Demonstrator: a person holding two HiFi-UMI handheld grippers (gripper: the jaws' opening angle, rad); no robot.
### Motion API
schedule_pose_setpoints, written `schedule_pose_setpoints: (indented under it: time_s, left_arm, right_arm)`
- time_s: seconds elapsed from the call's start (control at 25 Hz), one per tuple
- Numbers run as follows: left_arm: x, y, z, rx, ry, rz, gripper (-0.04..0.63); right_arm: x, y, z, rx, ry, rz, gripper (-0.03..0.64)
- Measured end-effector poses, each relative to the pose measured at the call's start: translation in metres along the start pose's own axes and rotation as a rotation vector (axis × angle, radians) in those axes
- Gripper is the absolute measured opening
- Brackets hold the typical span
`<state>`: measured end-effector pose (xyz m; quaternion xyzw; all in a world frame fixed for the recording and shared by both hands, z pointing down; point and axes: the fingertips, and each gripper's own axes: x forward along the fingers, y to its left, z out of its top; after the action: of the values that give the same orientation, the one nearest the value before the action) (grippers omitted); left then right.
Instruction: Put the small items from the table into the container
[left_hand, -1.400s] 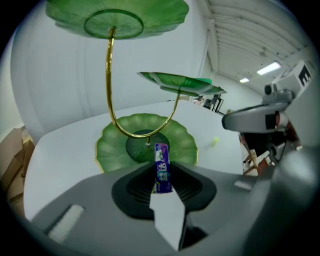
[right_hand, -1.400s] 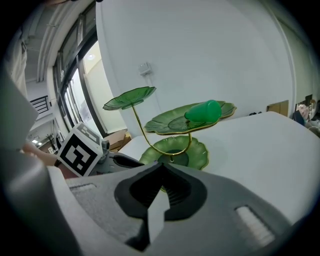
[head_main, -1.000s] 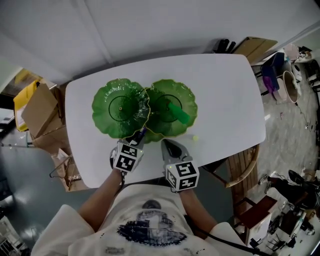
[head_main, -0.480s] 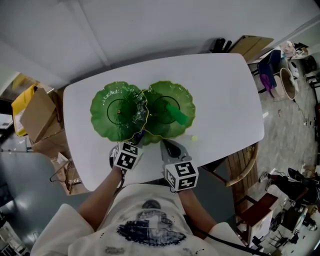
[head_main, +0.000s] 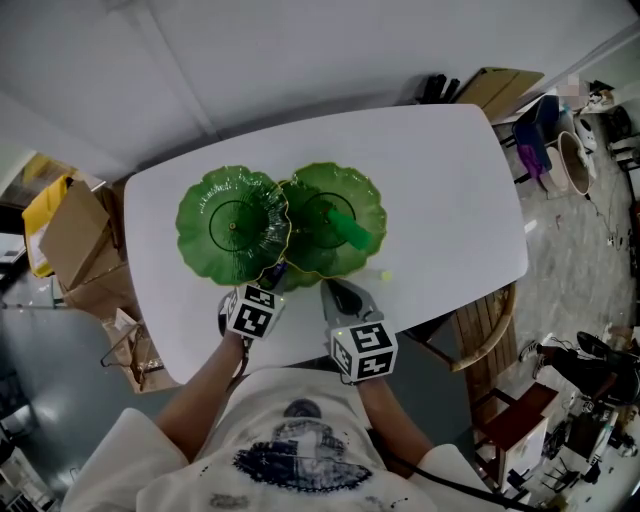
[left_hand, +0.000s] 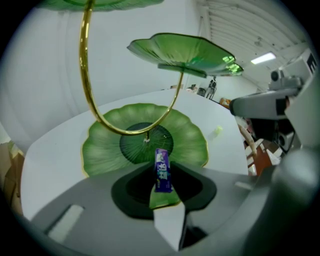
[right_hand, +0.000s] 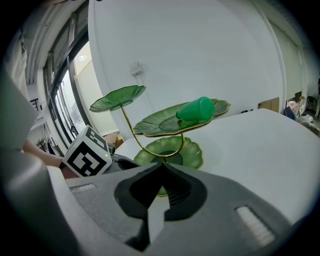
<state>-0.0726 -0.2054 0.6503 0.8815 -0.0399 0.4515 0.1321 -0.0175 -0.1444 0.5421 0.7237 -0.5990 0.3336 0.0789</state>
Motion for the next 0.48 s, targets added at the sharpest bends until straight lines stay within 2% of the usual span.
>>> schedule_pose_setpoints:
  time_s: [0.48]
  left_arm:
    - [-0.014, 0.005, 0.008, -0.014, -0.054, 0.045, 0.089]
  right_arm:
    - [-0.011, 0.001, -0.004, -0.017, -0.002, 0.016, -0.002]
